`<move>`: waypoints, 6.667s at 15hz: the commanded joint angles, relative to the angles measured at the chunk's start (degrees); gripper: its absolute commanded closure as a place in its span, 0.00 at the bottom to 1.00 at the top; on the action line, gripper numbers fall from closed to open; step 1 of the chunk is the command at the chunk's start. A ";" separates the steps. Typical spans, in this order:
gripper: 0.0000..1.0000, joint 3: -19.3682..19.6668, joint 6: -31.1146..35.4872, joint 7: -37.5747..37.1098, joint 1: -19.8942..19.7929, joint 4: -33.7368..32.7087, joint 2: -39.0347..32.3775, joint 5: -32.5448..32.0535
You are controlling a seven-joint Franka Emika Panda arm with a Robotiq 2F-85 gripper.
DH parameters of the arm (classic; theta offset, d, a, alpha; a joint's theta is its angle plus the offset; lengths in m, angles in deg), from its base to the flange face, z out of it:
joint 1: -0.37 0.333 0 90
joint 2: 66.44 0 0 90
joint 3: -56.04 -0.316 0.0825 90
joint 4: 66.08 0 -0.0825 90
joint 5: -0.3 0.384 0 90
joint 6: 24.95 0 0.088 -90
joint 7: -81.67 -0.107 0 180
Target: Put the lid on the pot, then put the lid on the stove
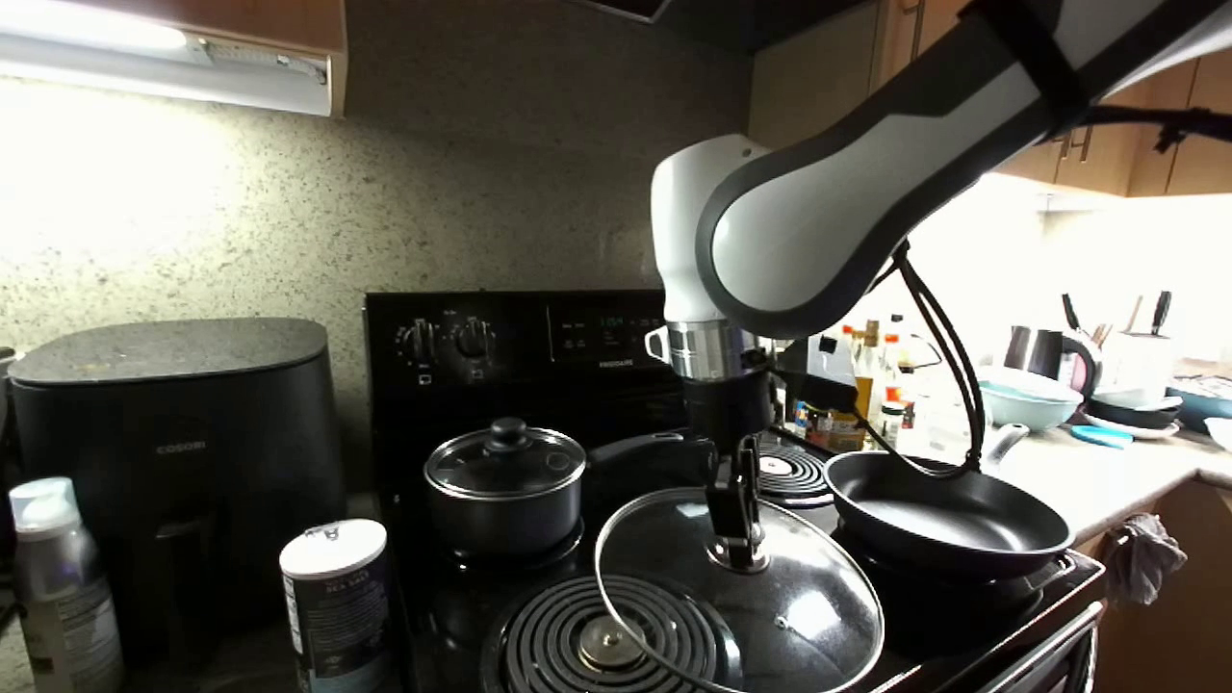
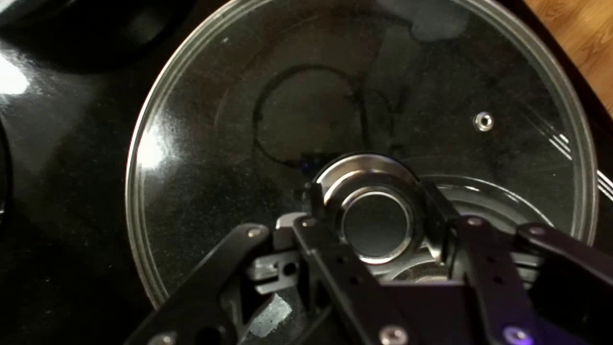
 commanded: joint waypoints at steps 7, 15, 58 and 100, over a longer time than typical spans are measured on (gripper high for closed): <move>0.75 0.11 2.54 -20.74 -0.41 9.04 18.03 -8.71; 0.75 -0.18 1.30 -20.63 -0.89 7.98 16.61 -6.67; 0.75 20.62 15.12 -28.53 -19.68 14.55 16.82 26.50; 0.50 17.24 15.35 -39.98 -22.51 18.36 22.19 13.76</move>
